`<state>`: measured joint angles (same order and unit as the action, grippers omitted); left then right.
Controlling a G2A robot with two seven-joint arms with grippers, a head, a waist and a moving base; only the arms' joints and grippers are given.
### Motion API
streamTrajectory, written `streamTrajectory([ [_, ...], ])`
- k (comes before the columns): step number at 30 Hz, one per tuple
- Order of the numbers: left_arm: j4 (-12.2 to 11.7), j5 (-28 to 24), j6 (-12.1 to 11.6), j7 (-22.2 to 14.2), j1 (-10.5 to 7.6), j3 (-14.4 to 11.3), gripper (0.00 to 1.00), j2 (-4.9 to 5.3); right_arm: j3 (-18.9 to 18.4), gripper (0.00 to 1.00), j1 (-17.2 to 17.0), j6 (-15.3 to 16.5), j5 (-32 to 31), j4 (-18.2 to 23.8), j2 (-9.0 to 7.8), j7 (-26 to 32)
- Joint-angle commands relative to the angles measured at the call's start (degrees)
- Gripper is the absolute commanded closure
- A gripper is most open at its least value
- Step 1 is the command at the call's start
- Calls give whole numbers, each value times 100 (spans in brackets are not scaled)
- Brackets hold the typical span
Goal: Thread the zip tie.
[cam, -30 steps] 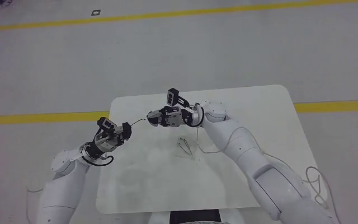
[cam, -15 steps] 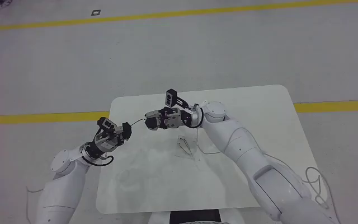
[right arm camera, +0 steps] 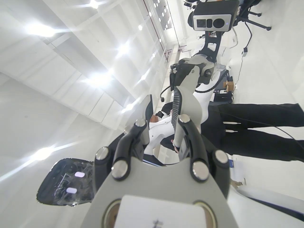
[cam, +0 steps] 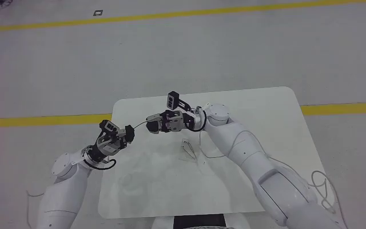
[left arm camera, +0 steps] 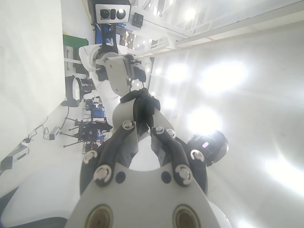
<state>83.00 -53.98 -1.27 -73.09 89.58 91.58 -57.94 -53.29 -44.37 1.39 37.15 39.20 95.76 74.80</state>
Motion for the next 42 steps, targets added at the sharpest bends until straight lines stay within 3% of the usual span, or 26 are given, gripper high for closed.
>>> streamTrajectory([
  [1, 0, 0, 0, 0, 0, 0, 100, 0, 24, 81, 18, -6, 0, -8, 9, -2],
  [5, 0, 0, 0, 0, 0, 0, 100, 0, 65, 86, 54, -16, 0, -43, 22, 14],
  [9, 0, 0, 0, 0, 0, 0, 100, 0, 89, 100, 79, -23, 6, -82, 30, 15],
  [22, 0, 0, 0, 0, 0, 0, 100, 0, 109, 100, 47, 53, -90, -12, 2, -81],
  [24, 41, 7, 10, 147, -3, -31, 14, -7, 108, 100, 10, 79, -95, 37, -4, -123],
  [25, 73, 5, 17, 193, 2, -49, 0, -10, 110, 100, -6, 88, -104, 60, -6, -152],
  [33, 244, -128, -146, 561, 90, -89, 0, -37, 173, 100, -152, 111, -237, 301, -20, -406],
  [42, 327, -57, -51, 498, 117, -117, 0, -27, 132, 100, -239, 162, -299, 423, -59, -570],
])
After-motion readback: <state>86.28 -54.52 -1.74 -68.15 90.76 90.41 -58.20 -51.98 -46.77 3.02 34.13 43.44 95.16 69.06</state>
